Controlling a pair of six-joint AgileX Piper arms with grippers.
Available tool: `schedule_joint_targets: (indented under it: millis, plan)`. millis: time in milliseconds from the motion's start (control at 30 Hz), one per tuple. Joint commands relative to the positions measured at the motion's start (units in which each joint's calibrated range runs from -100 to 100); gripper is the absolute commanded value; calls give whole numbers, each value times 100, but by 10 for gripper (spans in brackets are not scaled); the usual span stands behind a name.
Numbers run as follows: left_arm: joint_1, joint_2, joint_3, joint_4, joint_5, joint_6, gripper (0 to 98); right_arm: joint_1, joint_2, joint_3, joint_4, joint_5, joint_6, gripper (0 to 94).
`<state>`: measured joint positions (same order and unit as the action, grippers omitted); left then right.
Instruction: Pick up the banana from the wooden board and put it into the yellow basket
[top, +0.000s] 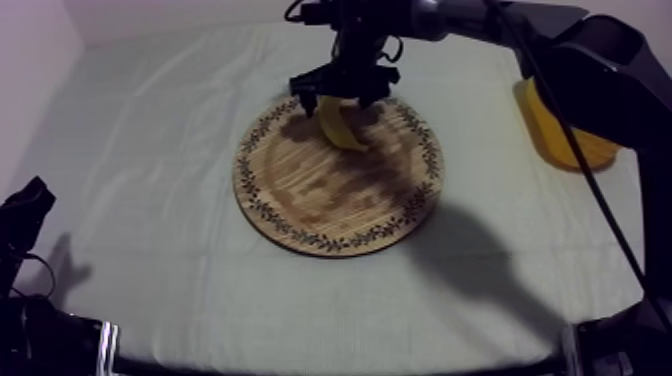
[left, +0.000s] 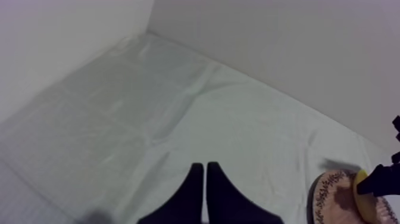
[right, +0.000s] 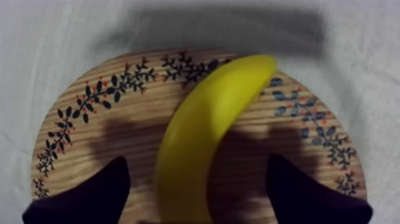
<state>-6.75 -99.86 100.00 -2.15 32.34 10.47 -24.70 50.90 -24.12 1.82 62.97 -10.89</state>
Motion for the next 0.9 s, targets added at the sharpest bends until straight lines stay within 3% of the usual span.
schedule_joint_targets:
  millis: [0,167,433,633,867]
  plan:
    - [-2,4,0,3,0,0,1,-4,46,-16,-1,48,27,621]
    - [-2,4,0,3,0,0,1,-21,165,-123,26,167,77,501]
    - [-2,4,0,3,0,0,1,-51,261,-207,37,300,132,235]
    - [-2,4,0,3,0,0,1,-16,95,-225,10,488,196,163]
    - [-2,4,0,3,0,0,1,193,-1038,424,-63,478,297,147]
